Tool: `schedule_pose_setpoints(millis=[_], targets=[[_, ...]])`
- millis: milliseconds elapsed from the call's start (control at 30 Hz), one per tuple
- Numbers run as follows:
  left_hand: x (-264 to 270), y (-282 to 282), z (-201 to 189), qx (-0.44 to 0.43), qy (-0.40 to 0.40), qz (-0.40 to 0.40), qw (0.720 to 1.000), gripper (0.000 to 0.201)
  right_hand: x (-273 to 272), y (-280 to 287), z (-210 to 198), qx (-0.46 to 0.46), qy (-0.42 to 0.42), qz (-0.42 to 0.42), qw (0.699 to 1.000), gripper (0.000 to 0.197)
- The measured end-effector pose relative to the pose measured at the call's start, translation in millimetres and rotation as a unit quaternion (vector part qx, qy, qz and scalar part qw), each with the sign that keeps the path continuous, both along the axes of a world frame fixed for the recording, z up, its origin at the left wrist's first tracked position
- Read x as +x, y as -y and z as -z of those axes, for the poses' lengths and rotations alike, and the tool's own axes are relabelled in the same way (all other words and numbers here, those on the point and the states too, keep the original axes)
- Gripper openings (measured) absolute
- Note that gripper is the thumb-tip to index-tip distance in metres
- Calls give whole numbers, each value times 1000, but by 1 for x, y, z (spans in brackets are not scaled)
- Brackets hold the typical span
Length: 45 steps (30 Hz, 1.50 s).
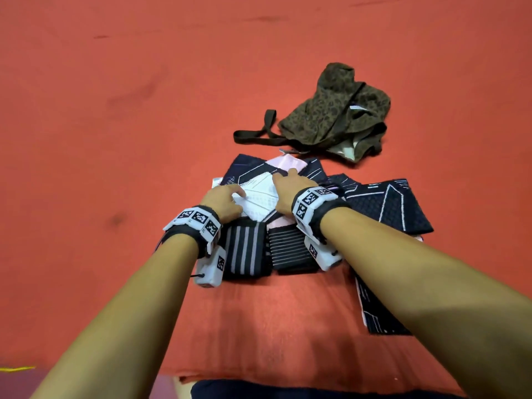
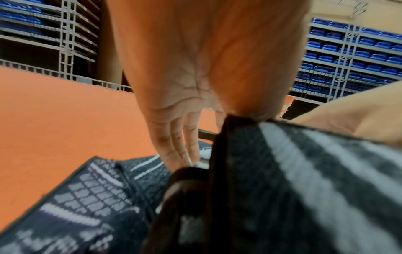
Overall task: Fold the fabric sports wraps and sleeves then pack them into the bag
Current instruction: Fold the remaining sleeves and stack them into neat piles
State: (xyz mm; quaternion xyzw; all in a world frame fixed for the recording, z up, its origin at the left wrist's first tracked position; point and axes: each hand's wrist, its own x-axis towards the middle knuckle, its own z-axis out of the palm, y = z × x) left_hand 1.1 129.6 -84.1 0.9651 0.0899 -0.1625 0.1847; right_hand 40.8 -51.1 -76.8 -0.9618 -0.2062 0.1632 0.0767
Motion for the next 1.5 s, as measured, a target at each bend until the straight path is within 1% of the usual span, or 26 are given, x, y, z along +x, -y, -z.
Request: schedule_pose_setpoints(millis=[100,200,267,333,367,433,467,567,667,733,833,900,1000,1100,1133,1233,1267,1300,1400,1500], targets=[[-1,-7,9,-19,-23,-1,1000,42,4,-4,7,-1,-15,2,1000,42],[1,-6,8,-47,-21,7,999,47,7,-7,6,10,-11,-2,1000,36],[3,-1,4,-61,-15,19,998,45,8,-8,2,17,-4,0,1000,29],[6,5,0,-60,5,19,998,43,8,-8,-8,31,11,9,999,14],[7,8,-2,-57,16,18,998,43,7,-7,-15,43,21,15,999,11],[8,15,-8,-55,41,24,997,41,6,-4,-31,75,48,28,996,20],[8,20,-12,-60,57,29,996,37,6,-1,-40,90,59,36,994,24],[3,41,-26,-85,100,56,990,16,-1,11,-63,133,87,54,986,28],[-7,66,-35,-107,102,82,986,20,-14,24,-79,159,92,62,981,31],[-18,82,-41,-125,113,97,981,22,-26,35,-85,184,85,70,977,27],[-34,100,-44,-141,132,121,974,12,-45,53,-90,236,73,77,966,27],[-44,108,-45,-154,149,132,968,22,-60,67,-94,280,64,94,953,27],[-56,112,-46,-204,149,125,959,39,-78,87,-100,323,52,107,939,22],[-65,115,-43,-202,118,136,963,27,-88,104,-105,351,43,100,930,19],[-69,118,-43,-202,111,142,963,30,-89,107,-106,363,41,101,926,18],[-78,126,-46,-201,108,144,963,54,-91,110,-104,391,39,118,912,12],[-81,127,-45,-209,109,141,961,59,-91,109,-100,393,39,124,910,11],[-84,128,-45,-227,110,142,957,60,-92,109,-96,391,39,130,910,11],[-93,129,-46,-278,99,155,943,50,-95,109,-75,393,21,165,904,11],[-98,130,-45,-328,60,113,936,41,-101,111,-53,416,6,190,889,11]])
